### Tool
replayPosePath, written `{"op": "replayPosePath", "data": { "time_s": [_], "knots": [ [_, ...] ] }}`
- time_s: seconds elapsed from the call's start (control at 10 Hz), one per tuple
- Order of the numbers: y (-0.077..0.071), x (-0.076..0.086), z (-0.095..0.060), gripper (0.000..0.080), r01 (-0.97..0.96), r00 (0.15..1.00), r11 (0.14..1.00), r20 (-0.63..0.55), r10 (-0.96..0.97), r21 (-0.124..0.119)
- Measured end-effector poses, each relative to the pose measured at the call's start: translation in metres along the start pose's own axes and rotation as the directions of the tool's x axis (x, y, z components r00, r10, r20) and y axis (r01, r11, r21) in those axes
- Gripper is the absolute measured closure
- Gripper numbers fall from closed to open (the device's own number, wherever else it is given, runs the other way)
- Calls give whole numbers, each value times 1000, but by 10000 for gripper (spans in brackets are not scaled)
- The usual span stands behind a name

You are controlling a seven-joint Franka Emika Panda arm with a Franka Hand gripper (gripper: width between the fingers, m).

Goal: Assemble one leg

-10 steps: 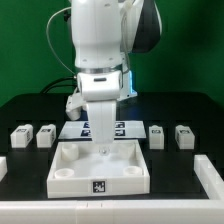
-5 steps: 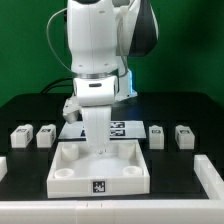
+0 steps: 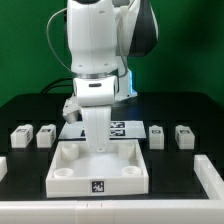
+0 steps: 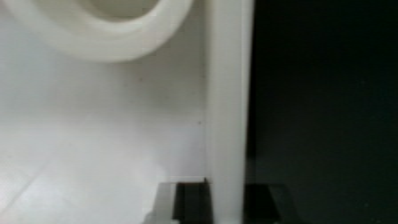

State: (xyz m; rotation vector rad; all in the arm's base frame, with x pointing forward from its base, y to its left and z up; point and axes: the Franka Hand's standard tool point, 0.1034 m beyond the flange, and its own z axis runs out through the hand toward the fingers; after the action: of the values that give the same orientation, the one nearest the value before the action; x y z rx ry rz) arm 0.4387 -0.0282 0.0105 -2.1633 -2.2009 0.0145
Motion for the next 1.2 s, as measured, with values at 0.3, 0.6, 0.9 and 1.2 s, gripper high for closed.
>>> {"op": "replayPosePath", "data": {
  "time_s": [0.3,0.6,0.9,1.2],
  "knots": [
    [0,0,0,741,0,1000,1000,0,0,0],
    [21,25,-5,741,-5,1000,1000,-15,5,-26],
    [65,72,-7,741,-42,998,998,-51,39,-55],
    [66,88,-1,741,-47,997,999,-55,46,-18]
  ]
}}
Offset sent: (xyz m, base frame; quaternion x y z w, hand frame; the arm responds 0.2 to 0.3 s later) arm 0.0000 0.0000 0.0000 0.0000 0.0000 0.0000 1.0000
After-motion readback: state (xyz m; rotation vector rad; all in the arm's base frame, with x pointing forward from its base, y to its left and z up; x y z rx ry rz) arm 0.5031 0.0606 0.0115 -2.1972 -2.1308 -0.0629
